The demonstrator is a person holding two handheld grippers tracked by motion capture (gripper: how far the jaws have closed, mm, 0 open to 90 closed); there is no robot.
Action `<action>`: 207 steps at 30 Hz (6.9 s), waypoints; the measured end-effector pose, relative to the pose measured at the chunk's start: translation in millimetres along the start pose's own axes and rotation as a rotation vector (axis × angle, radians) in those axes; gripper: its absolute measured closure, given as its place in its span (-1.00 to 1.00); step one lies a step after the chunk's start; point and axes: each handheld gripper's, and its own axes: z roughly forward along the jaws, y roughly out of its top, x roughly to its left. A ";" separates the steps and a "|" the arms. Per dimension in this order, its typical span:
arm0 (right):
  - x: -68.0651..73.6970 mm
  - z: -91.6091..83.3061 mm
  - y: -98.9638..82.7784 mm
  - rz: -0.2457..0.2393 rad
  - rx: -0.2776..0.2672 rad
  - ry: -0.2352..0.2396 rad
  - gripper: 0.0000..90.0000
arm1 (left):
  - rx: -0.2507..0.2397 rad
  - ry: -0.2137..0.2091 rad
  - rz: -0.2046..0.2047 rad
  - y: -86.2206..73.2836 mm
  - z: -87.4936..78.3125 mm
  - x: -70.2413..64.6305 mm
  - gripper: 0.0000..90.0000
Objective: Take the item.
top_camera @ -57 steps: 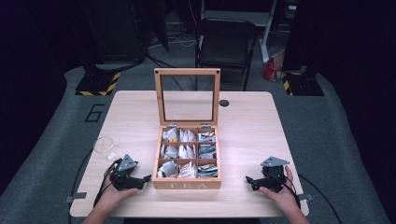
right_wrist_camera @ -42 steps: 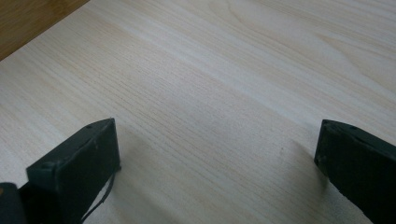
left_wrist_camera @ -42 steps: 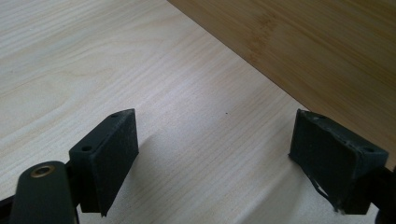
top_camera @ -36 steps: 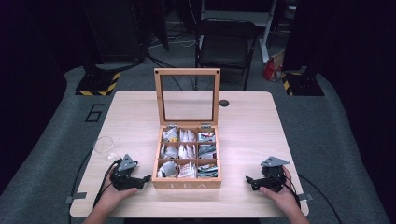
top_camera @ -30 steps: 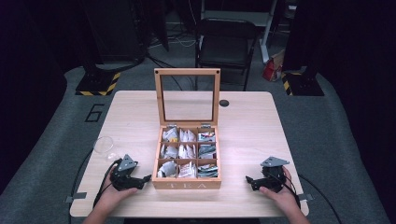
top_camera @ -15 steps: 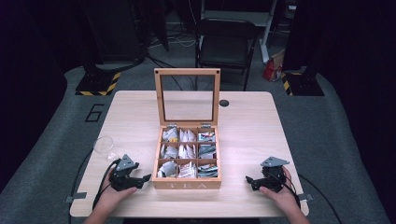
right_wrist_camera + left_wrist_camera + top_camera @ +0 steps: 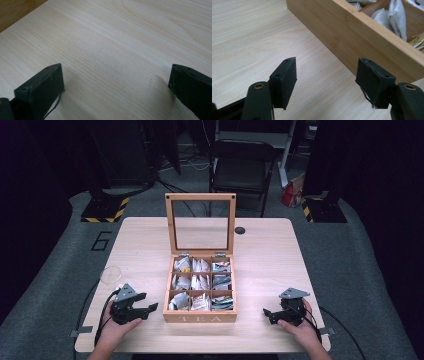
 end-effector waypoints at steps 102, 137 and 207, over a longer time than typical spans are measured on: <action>0.0 0.0 0.0 0.000 0.000 0.000 -1.00 | 0.034 -0.184 0.082 72.8 33.6 -53.5 0.55; 0.0 0.0 0.0 0.000 0.000 0.000 -1.00 | 0.013 -0.199 0.130 83.5 20.6 -58.5 1.00; 0.0 -0.1 0.0 -0.001 -0.001 -0.001 -1.00 | -0.114 -0.073 0.097 138.1 -56.2 -28.2 1.00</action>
